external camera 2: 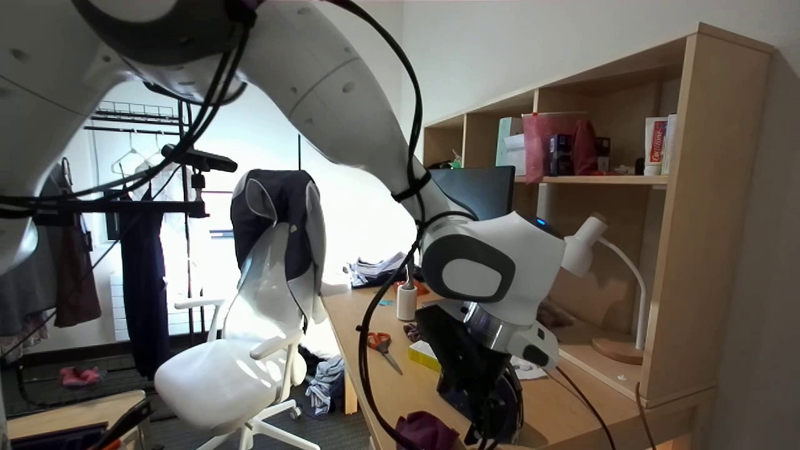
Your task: Move the purple cloth to the right of the white cloth
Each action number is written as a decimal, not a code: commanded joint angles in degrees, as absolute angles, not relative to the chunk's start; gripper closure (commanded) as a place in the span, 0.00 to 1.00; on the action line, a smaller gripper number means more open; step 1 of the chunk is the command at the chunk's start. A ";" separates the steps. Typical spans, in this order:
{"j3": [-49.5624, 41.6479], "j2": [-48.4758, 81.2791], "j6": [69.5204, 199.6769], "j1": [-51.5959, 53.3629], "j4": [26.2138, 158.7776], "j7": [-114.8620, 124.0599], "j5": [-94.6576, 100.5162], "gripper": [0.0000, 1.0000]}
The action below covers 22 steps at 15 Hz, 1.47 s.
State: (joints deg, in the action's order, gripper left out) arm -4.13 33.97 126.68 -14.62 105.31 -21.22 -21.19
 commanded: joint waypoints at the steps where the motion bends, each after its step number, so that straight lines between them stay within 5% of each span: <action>1: -3.82 38.73 124.74 -13.73 99.77 -15.21 -16.87 0.00; 9: -2.35 41.93 125.74 -11.60 97.58 -11.80 -12.69 0.00; 22: -2.26 36.09 135.98 -9.22 112.28 2.00 -16.39 0.00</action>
